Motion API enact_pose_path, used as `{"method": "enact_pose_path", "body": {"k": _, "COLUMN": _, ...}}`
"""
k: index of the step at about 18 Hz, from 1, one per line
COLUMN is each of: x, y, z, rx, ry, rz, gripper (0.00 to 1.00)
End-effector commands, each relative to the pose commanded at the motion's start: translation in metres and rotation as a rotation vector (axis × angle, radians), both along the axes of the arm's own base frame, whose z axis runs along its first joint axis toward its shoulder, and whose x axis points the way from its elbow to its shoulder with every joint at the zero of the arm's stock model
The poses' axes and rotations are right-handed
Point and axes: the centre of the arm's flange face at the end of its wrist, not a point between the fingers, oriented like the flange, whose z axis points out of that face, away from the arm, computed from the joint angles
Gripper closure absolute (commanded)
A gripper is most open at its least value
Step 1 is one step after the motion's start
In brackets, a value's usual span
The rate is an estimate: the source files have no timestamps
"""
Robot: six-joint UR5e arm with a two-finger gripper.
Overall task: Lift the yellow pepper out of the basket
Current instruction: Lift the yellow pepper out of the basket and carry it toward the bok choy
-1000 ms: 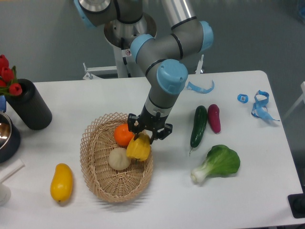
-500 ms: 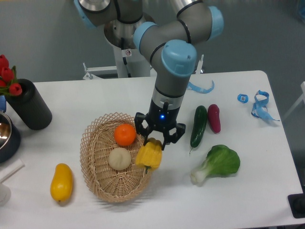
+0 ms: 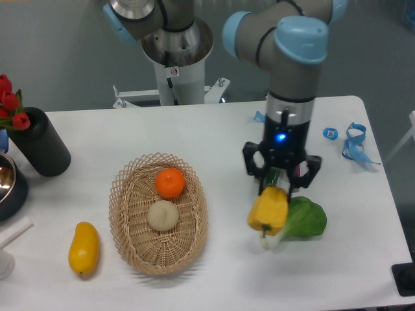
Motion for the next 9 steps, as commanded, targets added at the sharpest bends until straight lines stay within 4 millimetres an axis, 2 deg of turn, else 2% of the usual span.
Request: {"method": "enact_pose_path", "body": {"k": 9, "x": 0.0012, "y": 0.0004, "z": -0.0023, "rx": -0.002, "ry": -0.004, "rz": -0.001, "gripper": 0.52}}
